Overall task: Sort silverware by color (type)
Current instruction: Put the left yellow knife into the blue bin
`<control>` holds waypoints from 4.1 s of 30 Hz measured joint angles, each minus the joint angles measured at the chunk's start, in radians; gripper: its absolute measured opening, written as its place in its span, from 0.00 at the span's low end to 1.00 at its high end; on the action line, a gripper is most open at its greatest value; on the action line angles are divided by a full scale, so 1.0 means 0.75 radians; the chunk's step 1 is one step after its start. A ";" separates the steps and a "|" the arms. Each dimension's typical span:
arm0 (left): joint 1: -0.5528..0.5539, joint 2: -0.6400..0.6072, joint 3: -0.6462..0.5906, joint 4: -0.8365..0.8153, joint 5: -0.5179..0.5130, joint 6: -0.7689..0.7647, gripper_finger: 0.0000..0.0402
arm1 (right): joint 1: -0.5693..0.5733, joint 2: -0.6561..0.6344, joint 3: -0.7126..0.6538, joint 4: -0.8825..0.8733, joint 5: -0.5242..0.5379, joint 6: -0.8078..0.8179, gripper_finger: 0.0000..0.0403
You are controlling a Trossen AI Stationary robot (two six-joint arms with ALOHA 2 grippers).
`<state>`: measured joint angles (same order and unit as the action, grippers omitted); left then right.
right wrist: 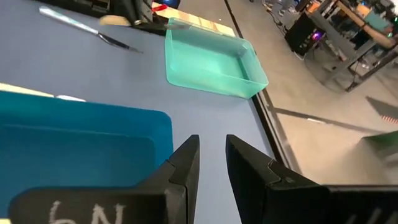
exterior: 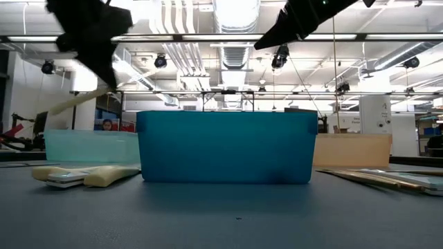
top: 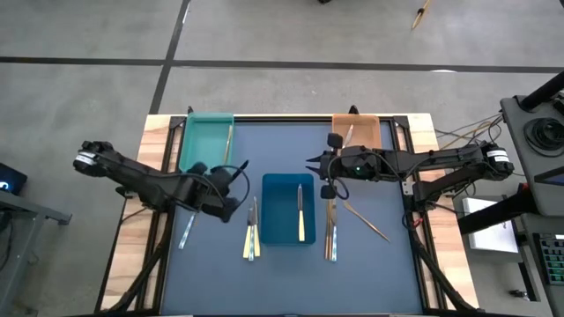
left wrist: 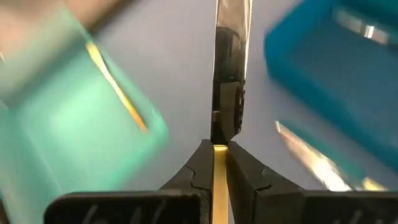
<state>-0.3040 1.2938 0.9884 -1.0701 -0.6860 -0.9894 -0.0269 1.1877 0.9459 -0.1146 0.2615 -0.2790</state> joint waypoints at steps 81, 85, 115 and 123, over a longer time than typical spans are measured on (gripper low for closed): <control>0.128 0.169 0.007 1.154 -0.623 1.018 0.15 | -0.014 0.601 0.255 1.031 0.165 0.320 0.02; 0.128 0.163 0.007 1.154 -0.599 1.027 0.24 | -0.014 0.601 0.254 1.027 0.165 0.319 0.02; 0.116 -0.460 -0.288 1.319 0.016 1.589 0.32 | -0.035 0.502 0.590 0.160 -0.171 0.656 0.02; 0.116 -0.707 -0.520 1.620 0.277 1.788 0.30 | -0.038 0.502 0.614 0.051 -0.305 0.841 0.02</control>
<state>-0.2171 0.7635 0.5981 0.1447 -0.4780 0.3514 -0.0555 1.5639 1.4062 -0.0767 0.0327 0.3515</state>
